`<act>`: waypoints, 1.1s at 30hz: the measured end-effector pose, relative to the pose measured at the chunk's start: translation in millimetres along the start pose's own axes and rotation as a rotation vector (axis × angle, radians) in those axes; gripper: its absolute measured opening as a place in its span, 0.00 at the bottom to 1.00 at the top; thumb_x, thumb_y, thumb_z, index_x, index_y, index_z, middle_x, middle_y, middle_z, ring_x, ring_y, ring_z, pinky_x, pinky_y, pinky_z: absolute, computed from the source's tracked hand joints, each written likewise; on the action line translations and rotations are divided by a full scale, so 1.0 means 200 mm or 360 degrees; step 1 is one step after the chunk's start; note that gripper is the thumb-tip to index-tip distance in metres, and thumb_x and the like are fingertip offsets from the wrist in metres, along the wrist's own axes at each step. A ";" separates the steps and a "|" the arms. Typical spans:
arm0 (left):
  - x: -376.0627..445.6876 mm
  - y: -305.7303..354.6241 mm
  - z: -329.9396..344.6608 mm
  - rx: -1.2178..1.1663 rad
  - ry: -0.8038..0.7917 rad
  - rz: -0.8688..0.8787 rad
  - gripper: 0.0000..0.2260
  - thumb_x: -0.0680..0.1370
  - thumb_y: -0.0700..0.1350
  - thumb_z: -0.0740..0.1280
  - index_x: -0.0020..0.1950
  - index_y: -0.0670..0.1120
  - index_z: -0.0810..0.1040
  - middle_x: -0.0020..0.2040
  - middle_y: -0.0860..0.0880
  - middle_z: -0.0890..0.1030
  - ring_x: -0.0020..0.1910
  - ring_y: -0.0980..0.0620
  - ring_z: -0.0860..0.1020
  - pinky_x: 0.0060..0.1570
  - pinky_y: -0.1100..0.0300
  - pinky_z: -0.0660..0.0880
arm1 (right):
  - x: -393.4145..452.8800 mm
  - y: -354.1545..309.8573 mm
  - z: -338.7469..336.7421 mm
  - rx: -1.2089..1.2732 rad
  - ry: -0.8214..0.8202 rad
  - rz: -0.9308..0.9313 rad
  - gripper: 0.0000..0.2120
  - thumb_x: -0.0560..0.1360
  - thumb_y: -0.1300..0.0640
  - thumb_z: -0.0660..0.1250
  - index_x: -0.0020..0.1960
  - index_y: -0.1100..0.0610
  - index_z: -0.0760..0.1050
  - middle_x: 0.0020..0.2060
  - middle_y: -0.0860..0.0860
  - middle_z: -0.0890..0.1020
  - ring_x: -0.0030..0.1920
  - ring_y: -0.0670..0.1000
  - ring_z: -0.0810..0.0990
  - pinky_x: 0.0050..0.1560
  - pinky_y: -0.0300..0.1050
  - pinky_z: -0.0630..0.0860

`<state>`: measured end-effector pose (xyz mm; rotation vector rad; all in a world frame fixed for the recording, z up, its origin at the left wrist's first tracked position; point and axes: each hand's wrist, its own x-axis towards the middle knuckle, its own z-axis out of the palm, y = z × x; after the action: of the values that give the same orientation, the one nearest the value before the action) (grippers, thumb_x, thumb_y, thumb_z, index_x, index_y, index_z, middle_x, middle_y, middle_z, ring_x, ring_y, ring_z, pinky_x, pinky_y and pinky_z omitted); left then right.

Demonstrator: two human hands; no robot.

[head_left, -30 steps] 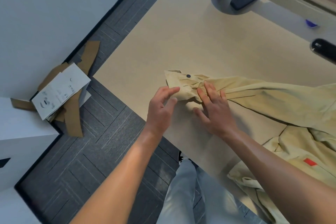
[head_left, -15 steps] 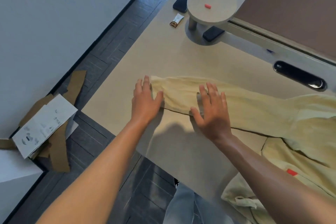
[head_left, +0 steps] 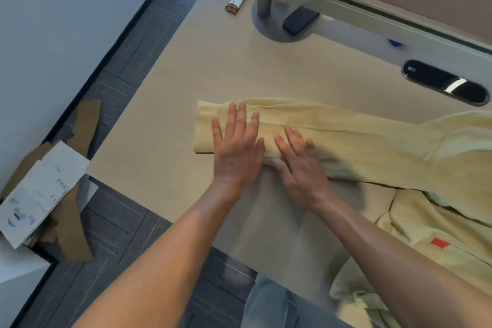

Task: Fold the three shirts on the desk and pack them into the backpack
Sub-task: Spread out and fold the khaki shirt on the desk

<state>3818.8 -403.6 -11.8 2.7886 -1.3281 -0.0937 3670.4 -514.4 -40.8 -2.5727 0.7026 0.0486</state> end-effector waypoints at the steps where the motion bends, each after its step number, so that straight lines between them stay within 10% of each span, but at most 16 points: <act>1: 0.02 0.03 0.04 -0.0051 -0.0042 0.0007 0.28 0.83 0.58 0.52 0.82 0.50 0.64 0.84 0.42 0.57 0.84 0.42 0.51 0.77 0.31 0.50 | -0.03 0.03 -0.02 0.0020 0.0156 0.0088 0.30 0.84 0.41 0.48 0.83 0.50 0.60 0.85 0.53 0.55 0.84 0.52 0.49 0.82 0.60 0.46; 6: 0.08 0.11 0.23 -0.0104 -0.0215 -0.0094 0.33 0.82 0.66 0.47 0.85 0.54 0.51 0.86 0.45 0.47 0.84 0.41 0.43 0.75 0.27 0.43 | -0.24 0.31 -0.06 -0.0362 0.0387 0.0703 0.34 0.83 0.38 0.51 0.84 0.53 0.55 0.84 0.57 0.53 0.84 0.59 0.50 0.80 0.68 0.46; 13: 0.11 0.24 0.16 -0.0132 -0.0268 -0.0125 0.31 0.83 0.60 0.47 0.85 0.51 0.49 0.85 0.43 0.45 0.84 0.42 0.41 0.76 0.27 0.41 | -0.27 0.41 -0.08 -0.0196 0.0155 0.0640 0.36 0.83 0.33 0.45 0.86 0.48 0.45 0.85 0.53 0.41 0.84 0.54 0.38 0.80 0.62 0.35; 21: -0.35 0.88 0.01 -0.0537 -0.0271 0.0187 0.28 0.84 0.58 0.49 0.83 0.48 0.61 0.84 0.42 0.57 0.84 0.43 0.50 0.79 0.35 0.51 | -0.80 0.47 -0.36 0.0296 0.0688 0.0651 0.23 0.82 0.52 0.59 0.75 0.59 0.73 0.75 0.58 0.74 0.78 0.58 0.67 0.78 0.62 0.63; 33: -1.16 1.38 0.05 -0.0391 -0.0504 0.0464 0.31 0.83 0.61 0.56 0.84 0.49 0.57 0.85 0.42 0.49 0.84 0.42 0.45 0.80 0.37 0.51 | -2.10 0.63 -0.18 0.0287 0.0567 0.1270 0.23 0.82 0.49 0.65 0.76 0.53 0.70 0.80 0.55 0.64 0.81 0.56 0.59 0.78 0.59 0.63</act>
<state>3458.3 -398.6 5.5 2.4188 -1.6445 -0.6589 3241.2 -427.3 0.6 -1.9934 1.7349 -0.2110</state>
